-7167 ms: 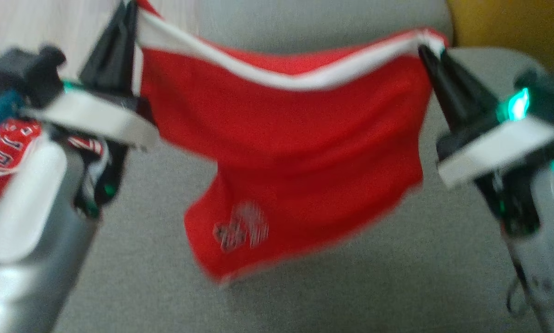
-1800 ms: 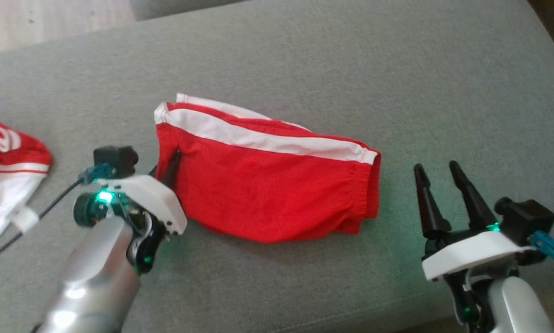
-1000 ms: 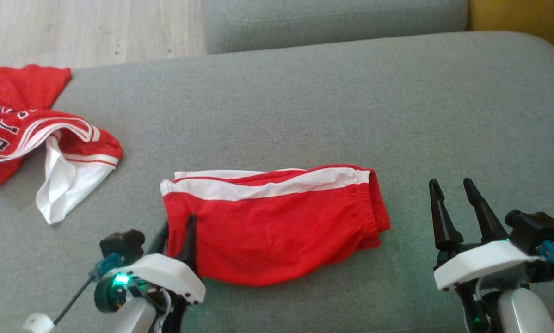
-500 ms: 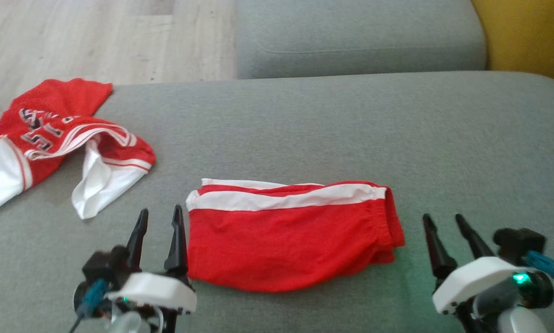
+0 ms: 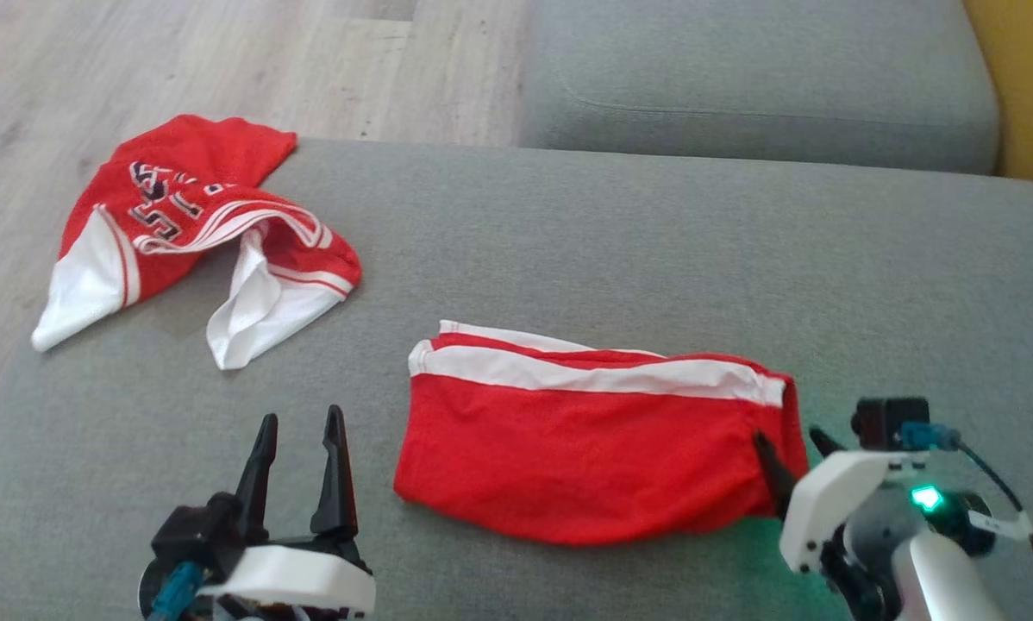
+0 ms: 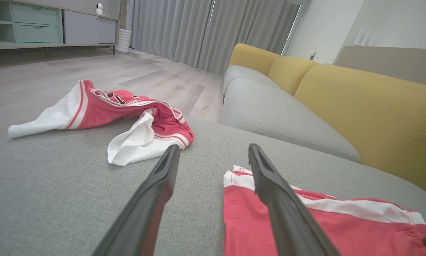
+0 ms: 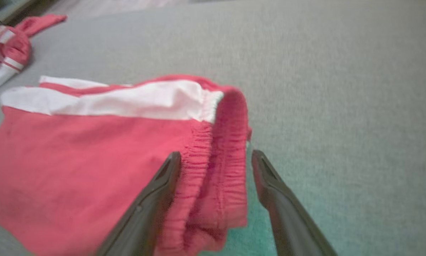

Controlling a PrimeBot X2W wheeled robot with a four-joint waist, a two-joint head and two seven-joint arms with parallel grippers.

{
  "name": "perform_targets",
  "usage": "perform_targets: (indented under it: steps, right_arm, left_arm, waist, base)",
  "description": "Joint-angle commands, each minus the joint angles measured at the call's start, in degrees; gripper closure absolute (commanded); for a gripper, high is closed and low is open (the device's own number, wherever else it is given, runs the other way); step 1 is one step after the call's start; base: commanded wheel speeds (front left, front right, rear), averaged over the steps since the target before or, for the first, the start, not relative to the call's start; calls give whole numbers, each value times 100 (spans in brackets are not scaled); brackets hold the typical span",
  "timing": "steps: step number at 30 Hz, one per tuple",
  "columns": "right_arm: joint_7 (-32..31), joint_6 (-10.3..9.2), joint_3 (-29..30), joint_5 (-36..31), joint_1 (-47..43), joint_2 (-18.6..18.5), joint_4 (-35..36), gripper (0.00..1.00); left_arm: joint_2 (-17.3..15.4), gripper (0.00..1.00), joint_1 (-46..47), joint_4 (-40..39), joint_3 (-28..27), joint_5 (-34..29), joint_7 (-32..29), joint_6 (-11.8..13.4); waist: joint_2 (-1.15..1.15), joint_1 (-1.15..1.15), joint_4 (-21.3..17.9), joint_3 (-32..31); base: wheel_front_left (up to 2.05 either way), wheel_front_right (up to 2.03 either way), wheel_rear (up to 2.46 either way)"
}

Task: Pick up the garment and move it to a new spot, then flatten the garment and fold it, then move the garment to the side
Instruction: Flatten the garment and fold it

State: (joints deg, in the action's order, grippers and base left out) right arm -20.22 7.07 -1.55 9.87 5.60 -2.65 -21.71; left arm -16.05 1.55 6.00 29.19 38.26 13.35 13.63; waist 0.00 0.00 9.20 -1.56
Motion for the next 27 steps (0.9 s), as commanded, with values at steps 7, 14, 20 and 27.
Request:
perform_targets:
  steps: [7, 14, 20, 27]
  right_arm:
    - [-155, 42, 85, -83, 515, -22, -645, 0]
    - [-366, 42, -159, 508, 938, -22, -1413, 51]
    - [-559, 42, -176, 1033, 1294, -22, -1882, 100]
    - [-904, 42, -26, 1440, 1594, -391, -1867, 100]
  left_arm:
    - [-118, 0, 136, -222, -207, -54, 51, 41]
    - [-116, 0, 186, -250, -164, -82, 30, 59]
    - [-108, 0, 232, -308, -104, -116, -7, 87]
    - [-85, 0, 230, -355, -77, -121, -3, 118]
  waist:
    - [0, 0, 128, 10]
    - [0, 0, 163, 54]
    - [0, 0, 132, 61]
    - [0, 0, -26, 29]
  base:
    - [0, 0, 0]
    - [0, 0, 0]
    - [0, 0, 0]
    - [0, 0, 0]
